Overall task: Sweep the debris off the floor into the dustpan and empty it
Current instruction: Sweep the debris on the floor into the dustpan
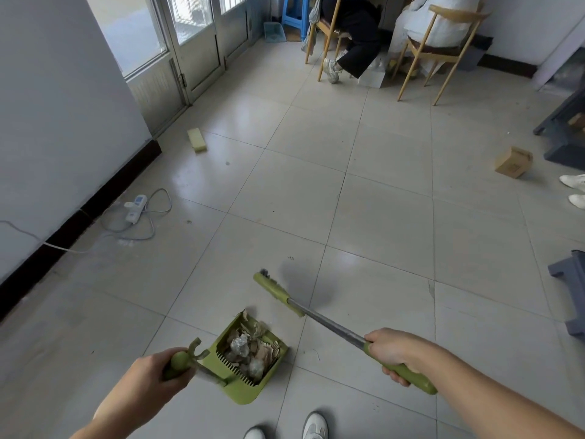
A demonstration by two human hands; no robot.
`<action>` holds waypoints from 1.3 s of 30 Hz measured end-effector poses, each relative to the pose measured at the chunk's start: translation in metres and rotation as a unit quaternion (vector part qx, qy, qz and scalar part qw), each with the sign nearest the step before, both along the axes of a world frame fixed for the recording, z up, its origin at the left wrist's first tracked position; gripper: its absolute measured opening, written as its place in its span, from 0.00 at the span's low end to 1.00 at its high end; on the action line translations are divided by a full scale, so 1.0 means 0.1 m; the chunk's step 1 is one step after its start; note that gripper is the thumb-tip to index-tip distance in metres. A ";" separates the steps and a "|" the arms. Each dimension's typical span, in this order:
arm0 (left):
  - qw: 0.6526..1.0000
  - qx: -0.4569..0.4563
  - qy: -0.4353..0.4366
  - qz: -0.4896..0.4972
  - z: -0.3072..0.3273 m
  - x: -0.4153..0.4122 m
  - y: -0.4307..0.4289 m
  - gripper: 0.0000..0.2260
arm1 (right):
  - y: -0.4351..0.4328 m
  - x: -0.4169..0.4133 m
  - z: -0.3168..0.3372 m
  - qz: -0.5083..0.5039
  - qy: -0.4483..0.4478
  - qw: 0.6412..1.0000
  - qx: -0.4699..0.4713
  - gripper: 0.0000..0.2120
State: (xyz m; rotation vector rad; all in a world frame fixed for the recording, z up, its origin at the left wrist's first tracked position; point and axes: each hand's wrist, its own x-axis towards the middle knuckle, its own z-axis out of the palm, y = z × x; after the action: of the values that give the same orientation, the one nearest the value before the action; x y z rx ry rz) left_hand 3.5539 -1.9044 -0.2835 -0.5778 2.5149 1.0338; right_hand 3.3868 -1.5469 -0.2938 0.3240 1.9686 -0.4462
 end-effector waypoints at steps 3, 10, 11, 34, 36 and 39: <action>1.000 -0.001 -0.002 0.010 -0.02 0.02 -0.05 0.16 | -0.19 0.09 -0.18 0.060 0.027 0.997 0.047 0.22; 1.000 -0.001 -0.003 0.030 -0.07 0.03 -0.06 0.17 | -0.46 0.31 -0.33 0.151 -0.028 0.984 0.090 0.24; 1.000 0.002 -0.005 0.030 -0.08 0.04 -0.06 0.16 | -0.45 0.34 -0.33 0.157 -0.036 0.983 0.088 0.25; 1.000 0.010 -0.005 0.018 -0.05 0.23 -0.09 0.17 | -0.05 0.21 0.53 0.217 -0.030 0.974 0.051 0.19; 1.000 0.013 -0.006 0.015 -0.05 0.28 -0.10 0.16 | -0.12 0.22 0.57 0.224 -0.017 0.973 0.059 0.21; 0.999 0.025 -0.013 0.023 -0.07 0.38 -0.14 0.12 | -0.27 0.22 0.54 0.242 0.007 0.967 0.081 0.21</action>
State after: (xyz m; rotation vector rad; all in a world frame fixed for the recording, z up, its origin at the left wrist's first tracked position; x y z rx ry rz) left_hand 3.5921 -1.9184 -0.2909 -0.6344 2.4579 1.0950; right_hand 3.4084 -1.5742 -0.2395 -0.0652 2.0161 0.0278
